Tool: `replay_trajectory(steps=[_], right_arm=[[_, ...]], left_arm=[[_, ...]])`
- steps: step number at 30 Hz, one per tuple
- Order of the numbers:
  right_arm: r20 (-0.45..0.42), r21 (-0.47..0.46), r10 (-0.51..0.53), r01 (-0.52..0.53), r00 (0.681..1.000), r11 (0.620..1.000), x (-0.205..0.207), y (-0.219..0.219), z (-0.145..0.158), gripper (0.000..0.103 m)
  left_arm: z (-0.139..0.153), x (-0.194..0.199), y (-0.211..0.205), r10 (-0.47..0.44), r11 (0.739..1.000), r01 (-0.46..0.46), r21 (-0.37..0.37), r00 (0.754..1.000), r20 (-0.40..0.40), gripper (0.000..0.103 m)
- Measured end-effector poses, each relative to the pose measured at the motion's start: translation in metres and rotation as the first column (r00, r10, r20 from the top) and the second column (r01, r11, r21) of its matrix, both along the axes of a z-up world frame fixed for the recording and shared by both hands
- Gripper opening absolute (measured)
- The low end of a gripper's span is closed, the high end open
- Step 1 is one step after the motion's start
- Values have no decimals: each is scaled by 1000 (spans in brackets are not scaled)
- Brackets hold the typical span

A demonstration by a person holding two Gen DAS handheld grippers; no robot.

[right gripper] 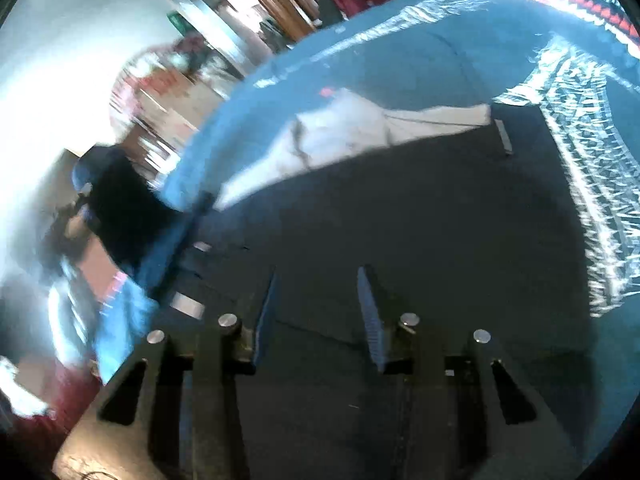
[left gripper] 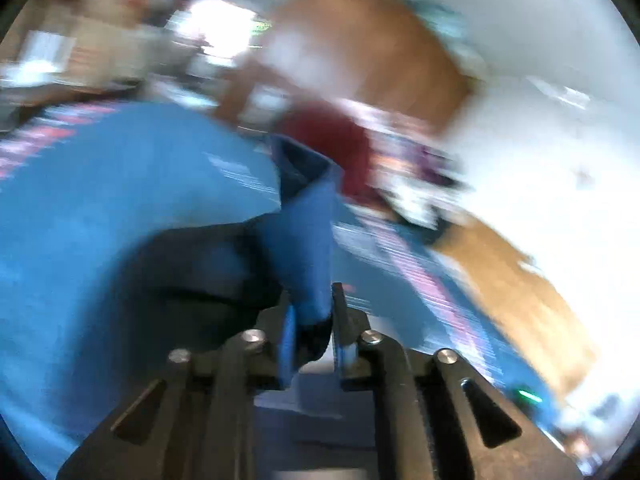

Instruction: Fold large clothes

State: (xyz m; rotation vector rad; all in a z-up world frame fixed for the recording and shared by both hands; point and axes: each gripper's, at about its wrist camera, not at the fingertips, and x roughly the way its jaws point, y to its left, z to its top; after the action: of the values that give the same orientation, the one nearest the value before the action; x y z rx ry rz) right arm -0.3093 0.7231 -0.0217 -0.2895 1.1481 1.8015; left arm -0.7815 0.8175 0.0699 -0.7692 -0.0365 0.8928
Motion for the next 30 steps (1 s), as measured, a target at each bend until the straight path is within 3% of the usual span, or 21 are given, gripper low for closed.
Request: replay_trajectory(steps=[2, 3, 5, 7, 10, 12, 14, 19, 23, 26, 28, 30], right_arm=[[-69, -10, -7, 6, 998, 1000, 4, 2, -3, 52], [-95, -21, -9, 7, 995, 1000, 6, 3, -7, 54], [-140, -59, -25, 17, 990, 998, 14, 6, -17, 55], [-172, -92, -18, 2, 985, 996, 18, 10, -28, 55], [-166, -135, -12, -11, 986, 991, 20, 22, -40, 55], [-185, -145, -1, -26, 983, 989, 14, 30, -41, 54], [-245, -139, 72, -109, 967, 984, -4, 46, -41, 54], [-149, -261, 126, -162, 981, 952, -47, 80, -65, 48], [-141, -266, 122, -156, 982, 951, -55, 87, -69, 48], [-197, -270, 94, -146, 976, 952, -46, 84, -72, 46], [-227, -275, 81, -143, 971, 951, -42, 84, -76, 37], [-265, -286, 68, -146, 962, 947, -40, 86, -81, 34]], left_arm=[[-16, 72, -5, -160, 987, 162, -26, 985, 63, 62], [-30, 101, -6, -226, 970, 232, -68, 970, 87, 67], [-61, 140, -12, -288, 937, 303, -173, 952, 107, 65], [-80, 144, -23, -299, 921, 325, -217, 943, 144, 65], [-86, 110, -39, -236, 940, 258, -223, 964, 123, 66], [-87, 66, -47, -136, 963, 157, -217, 985, 111, 67], [-88, 28, -63, -33, 976, 52, -213, 995, 93, 70], [-126, -59, -58, 211, 938, -168, -302, 971, 115, 71], [-150, -65, -59, 244, 921, -192, -339, 962, 120, 71], [-157, -60, -56, 237, 922, -193, -337, 967, 95, 71], [-160, -59, -54, 238, 919, -197, -340, 968, 81, 71], [-161, -52, -54, 232, 920, -197, -338, 971, 63, 71]])
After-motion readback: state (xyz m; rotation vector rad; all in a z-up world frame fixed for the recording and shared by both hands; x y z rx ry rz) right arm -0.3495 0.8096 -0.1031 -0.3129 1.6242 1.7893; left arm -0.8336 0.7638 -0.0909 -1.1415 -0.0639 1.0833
